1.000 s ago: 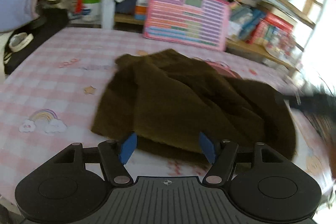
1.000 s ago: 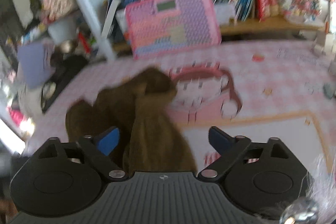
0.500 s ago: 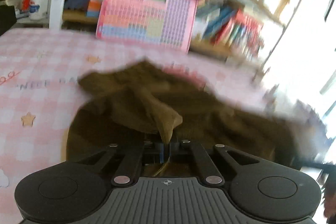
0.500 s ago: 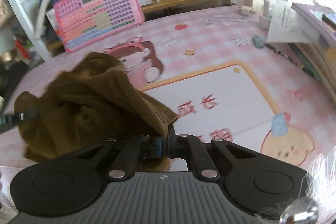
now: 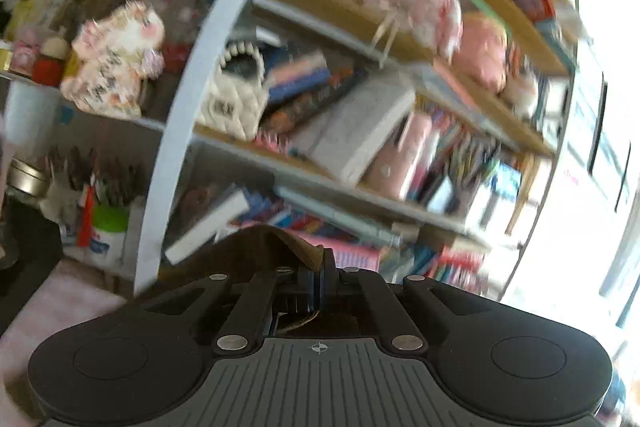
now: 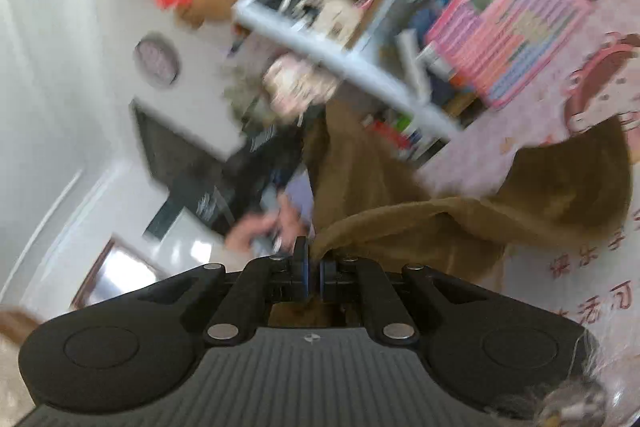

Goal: Fold clothes

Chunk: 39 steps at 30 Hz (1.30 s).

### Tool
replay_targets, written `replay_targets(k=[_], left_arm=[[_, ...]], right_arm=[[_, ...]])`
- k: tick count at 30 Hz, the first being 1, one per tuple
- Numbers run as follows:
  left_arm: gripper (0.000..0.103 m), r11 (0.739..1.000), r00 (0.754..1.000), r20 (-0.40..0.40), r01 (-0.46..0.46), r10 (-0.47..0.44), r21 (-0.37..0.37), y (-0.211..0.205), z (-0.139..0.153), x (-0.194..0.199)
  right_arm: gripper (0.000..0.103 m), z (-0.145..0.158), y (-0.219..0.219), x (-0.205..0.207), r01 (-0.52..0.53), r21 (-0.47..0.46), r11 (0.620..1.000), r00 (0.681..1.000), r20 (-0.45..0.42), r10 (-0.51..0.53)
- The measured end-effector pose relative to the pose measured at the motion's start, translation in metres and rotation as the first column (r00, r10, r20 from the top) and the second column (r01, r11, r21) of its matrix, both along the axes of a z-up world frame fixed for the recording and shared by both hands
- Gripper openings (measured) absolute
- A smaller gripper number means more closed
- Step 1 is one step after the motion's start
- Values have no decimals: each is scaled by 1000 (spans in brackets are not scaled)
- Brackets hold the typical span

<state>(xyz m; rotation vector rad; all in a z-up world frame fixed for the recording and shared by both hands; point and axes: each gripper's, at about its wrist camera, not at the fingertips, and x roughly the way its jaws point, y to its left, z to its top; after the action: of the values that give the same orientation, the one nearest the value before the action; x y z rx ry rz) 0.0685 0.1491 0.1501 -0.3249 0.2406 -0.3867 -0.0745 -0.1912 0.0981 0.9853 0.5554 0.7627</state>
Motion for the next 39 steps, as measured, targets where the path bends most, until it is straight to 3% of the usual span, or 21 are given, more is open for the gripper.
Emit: replay_targets(k=[2, 4, 6, 7, 10, 12, 15, 17, 20, 24, 26, 27, 29, 30, 34, 39], left_arm=[[1, 1000, 998, -60, 19, -18, 12, -3, -17, 12], [1, 999, 992, -119, 31, -30, 9, -11, -34, 24], [2, 998, 983, -173, 60, -57, 16, -21, -53, 33], [9, 996, 976, -206, 79, -69, 37, -29, -63, 39], [19, 978, 947, -320, 77, -12, 193, -57, -95, 54], [24, 960, 933, -358, 65, 39, 272, -67, -109, 53], [45, 955, 929, -369, 91, 21, 282, -63, -117, 36], [49, 950, 932, -361, 107, 6, 294, -56, -120, 20], [53, 936, 937, -349, 139, -19, 323, -49, -123, -4], [57, 901, 944, -323, 199, -69, 386, -48, -129, -36], [62, 882, 946, -312, 221, -90, 416, -53, -134, -51], [66, 872, 946, -308, 232, -100, 431, -56, -136, -57], [68, 851, 946, -302, 251, -115, 462, -62, -142, -70], [69, 838, 945, -305, 257, -115, 481, -67, -146, -74], [70, 768, 929, -331, 334, -168, 546, -81, -159, -82], [66, 670, 902, -348, 424, -254, 609, -91, -173, -97]], right_arm=[[4, -11, -11, -2, 113, -17, 993, 990, -79, -114], [4, -28, -28, -7, 233, -61, 971, 956, -171, -240], [4, -55, -42, -20, 345, -150, 927, 885, -278, -374], [4, -68, -47, -27, 374, -196, 907, 850, -319, -419], [4, -108, -59, -42, 390, -338, 857, 733, -449, -511], [4, -121, -61, -47, 382, -398, 834, 693, -474, -544], [5, -126, -59, -45, 379, -438, 815, 673, -474, -567], [5, -121, -55, -39, 359, -498, 789, 680, -439, -587], [6, -111, -50, -30, 350, -612, 709, 692, -341, -637], [22, -109, -50, -10, 311, -756, 576, 707, -221, -672], [22, -105, -45, -14, 282, -781, 557, 747, -186, -638], [25, -102, -39, -16, 275, -802, 531, 757, -160, -634], [39, -95, -27, -21, 261, -842, 473, 774, -110, -623], [44, -92, -21, -24, 255, -860, 442, 783, -85, -616], [50, -81, 7, -39, 230, -915, 332, 821, 0, -571], [51, -81, 42, -54, 168, -941, 292, 873, 5, -487]])
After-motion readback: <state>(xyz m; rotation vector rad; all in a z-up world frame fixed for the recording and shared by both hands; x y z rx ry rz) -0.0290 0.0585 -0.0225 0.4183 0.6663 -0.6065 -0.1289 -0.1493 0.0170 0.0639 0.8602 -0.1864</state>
